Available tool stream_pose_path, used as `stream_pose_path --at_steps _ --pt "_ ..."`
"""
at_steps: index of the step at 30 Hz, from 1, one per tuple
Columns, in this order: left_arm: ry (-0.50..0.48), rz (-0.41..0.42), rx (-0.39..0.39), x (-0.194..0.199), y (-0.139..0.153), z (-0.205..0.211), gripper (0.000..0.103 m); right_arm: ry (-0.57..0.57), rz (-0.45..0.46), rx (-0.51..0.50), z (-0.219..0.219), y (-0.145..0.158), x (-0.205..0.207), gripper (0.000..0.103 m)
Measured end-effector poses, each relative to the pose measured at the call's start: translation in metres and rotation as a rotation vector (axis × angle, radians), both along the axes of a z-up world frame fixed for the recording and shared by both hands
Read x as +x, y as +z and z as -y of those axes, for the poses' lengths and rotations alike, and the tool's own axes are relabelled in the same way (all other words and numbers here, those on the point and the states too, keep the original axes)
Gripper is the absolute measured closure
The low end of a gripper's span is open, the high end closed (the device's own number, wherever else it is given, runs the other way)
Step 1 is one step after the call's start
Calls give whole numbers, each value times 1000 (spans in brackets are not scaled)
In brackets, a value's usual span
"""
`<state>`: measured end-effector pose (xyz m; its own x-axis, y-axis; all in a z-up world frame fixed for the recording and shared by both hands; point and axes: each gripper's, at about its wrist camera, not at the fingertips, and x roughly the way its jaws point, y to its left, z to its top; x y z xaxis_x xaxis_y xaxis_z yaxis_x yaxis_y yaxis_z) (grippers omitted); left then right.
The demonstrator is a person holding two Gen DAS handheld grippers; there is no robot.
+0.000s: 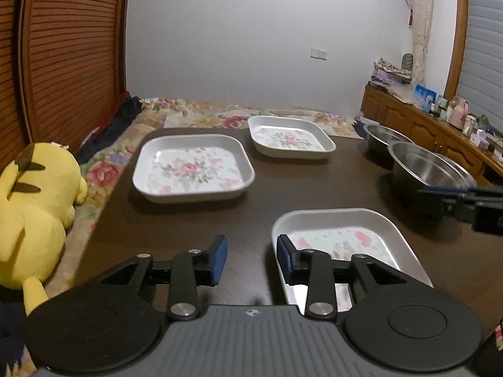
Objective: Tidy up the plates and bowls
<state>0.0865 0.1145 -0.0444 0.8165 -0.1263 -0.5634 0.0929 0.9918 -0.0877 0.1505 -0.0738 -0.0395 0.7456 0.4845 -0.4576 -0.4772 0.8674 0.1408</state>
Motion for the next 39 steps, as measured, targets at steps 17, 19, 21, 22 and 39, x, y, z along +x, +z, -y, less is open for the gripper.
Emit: stream_pose_path --at_steps 17,19,21,22,39 --pt "79 7 -12 83 9 -82 53 79 -135 -9 -79 5 82 65" --pt "85 -3 -12 92 6 -90 53 80 -157 -16 -87 3 93 65" --pt "85 -15 -11 102 2 -97 53 79 -168 -31 -94 0 104 65" --pt "86 -21 -9 107 -1 -100 53 77 -172 -40 -97 -1 109 65" --pt "43 -68 -21 145 -18 -114 76 105 -253 -101 -122 -24 149 71"
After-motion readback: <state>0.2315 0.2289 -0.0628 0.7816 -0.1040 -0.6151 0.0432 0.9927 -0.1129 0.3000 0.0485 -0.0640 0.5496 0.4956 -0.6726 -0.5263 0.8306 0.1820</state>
